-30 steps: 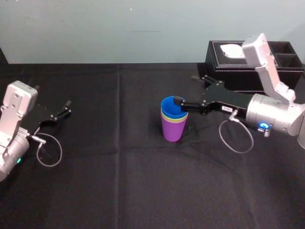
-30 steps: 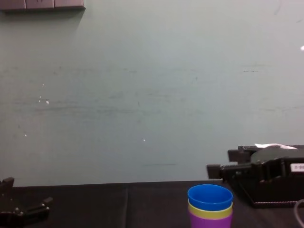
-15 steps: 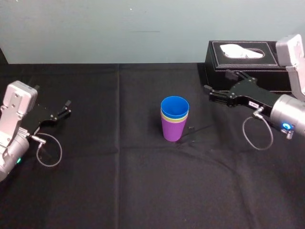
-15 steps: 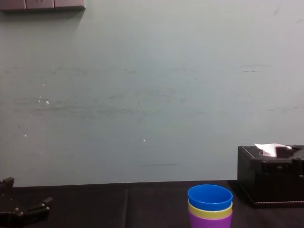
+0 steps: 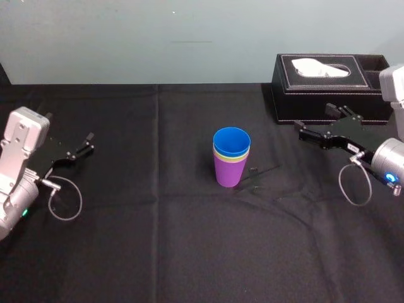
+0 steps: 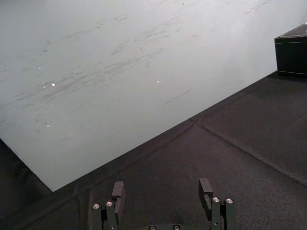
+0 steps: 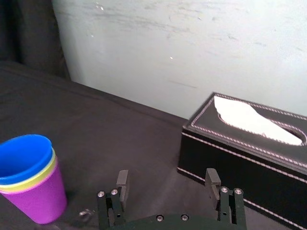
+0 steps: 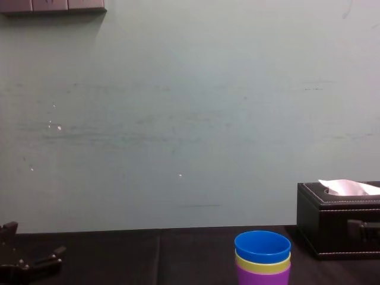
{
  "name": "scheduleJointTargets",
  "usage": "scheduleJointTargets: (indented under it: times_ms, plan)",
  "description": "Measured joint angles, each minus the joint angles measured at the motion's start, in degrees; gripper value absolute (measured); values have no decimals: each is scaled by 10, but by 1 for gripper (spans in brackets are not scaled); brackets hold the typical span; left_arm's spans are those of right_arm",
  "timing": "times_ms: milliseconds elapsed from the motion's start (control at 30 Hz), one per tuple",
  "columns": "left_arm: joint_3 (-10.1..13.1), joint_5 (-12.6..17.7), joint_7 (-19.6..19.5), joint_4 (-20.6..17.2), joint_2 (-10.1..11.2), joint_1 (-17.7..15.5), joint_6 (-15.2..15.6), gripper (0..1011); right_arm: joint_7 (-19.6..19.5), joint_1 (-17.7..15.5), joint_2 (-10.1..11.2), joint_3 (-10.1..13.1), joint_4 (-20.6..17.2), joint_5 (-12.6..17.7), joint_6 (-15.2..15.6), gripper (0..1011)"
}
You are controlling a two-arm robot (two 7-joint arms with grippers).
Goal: Stack the three plastic cups sequentially using one hand.
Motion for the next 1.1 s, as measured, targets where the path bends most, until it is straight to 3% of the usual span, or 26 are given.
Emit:
scheduleJointTargets:
  times_ms: [1100]
  plan:
    - [0,0,0,0,0,0,0,1012,-1,0,0,0,2,-2,0,1000]
